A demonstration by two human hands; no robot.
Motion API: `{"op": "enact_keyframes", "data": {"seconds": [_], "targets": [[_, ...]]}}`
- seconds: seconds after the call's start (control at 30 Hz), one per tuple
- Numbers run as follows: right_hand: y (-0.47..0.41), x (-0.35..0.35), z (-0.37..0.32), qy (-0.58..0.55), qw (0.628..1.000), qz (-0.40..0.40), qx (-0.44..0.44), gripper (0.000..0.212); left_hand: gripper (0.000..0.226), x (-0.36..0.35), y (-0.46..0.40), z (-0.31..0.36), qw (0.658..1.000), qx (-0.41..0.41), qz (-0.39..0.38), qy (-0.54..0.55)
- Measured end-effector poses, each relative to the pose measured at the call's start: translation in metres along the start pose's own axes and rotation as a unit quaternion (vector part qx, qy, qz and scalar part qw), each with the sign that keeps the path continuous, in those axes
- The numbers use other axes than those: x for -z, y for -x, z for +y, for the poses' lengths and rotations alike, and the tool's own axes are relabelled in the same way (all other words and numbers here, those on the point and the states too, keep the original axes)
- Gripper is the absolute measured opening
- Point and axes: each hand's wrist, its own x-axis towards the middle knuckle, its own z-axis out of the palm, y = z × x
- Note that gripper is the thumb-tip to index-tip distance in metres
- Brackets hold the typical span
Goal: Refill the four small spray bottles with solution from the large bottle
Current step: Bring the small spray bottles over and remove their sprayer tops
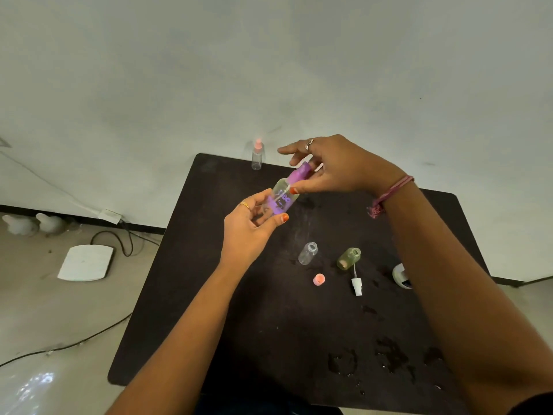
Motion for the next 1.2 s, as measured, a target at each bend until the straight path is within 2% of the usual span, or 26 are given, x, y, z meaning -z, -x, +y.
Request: {"op": "enact_keyframes", "data": {"seconds": [0.07,0.13,0.23,0.3,0.37,0.43,0.53,0.6,0.67,0.73,0.8,0.83,0.9,0.97,1.03,1.13,1.2], "targets": [[0.001,0.0,-0.005,0.06,0.998,0.014,-0.034,0.055,0.057,-0.003,0.002,0.003,1.0,-0.001,0.0,-0.007],[0.003,-0.002,-0.007,0.095,0.995,0.009,-0.037,0.043,0.057,-0.005,0.004,0.004,1.0,-0.004,-0.002,-0.007],[0.008,0.001,-0.006,0.061,0.998,-0.005,-0.001,0.026,0.057,-0.007,0.006,0.001,1.0,-0.009,-0.007,0.0],[0.011,0.004,-0.006,0.028,0.999,-0.021,0.018,0.043,0.057,-0.006,0.007,0.0,1.0,-0.01,-0.004,-0.006],[0.013,0.003,-0.005,0.019,1.0,-0.018,-0.01,0.061,0.057,-0.006,0.007,0.001,1.0,-0.013,-0.003,-0.011],[0.013,0.001,-0.002,0.047,0.998,-0.004,-0.046,0.051,0.057,-0.008,0.007,0.002,1.0,-0.013,-0.001,-0.01],[0.014,0.0,0.0,0.054,0.998,-0.014,-0.023,0.027,0.056,-0.01,0.007,0.003,1.0,-0.011,-0.004,-0.003],[0.016,0.002,-0.002,0.028,0.999,-0.033,-0.005,0.038,0.056,-0.012,0.007,0.003,1.0,-0.011,-0.003,0.001],[0.018,0.003,-0.003,0.021,0.999,-0.024,-0.04,0.051,0.055,-0.013,0.007,0.004,1.0,-0.011,-0.004,0.004],[0.017,0.002,0.0,0.053,0.996,-0.021,-0.066,0.042,0.054,-0.014,0.007,0.004,1.0,-0.012,-0.007,0.008],[0.018,0.001,0.002,0.07,0.996,-0.037,-0.051,0.028,0.054,-0.014,0.007,0.003,1.0,-0.015,-0.011,0.014],[0.019,0.002,0.002,0.06,0.997,-0.044,-0.034,0.029,0.054,-0.014,0.007,0.002,1.0,-0.014,-0.012,0.017],[0.022,0.004,0.001,0.037,0.998,-0.048,-0.023,0.044,0.054,-0.014,0.008,0.002,1.0,-0.012,-0.012,0.021],[0.022,0.004,0.0,0.038,0.997,-0.032,-0.055,0.051,0.054,-0.015,0.009,0.002,1.0,-0.01,-0.011,0.026],[0.021,0.001,0.0,0.042,0.996,-0.032,-0.078,0.042,0.054,-0.015,0.01,0.002,0.999,-0.007,-0.014,0.028],[0.023,0.0,0.002,0.034,0.997,-0.037,-0.052,0.023,0.054,-0.016,0.011,0.0,0.999,-0.007,-0.017,0.035],[0.025,0.002,0.0,0.026,0.998,-0.047,-0.043,0.03,0.054,-0.015,0.012,-0.001,0.999,-0.006,-0.016,0.037]]}}
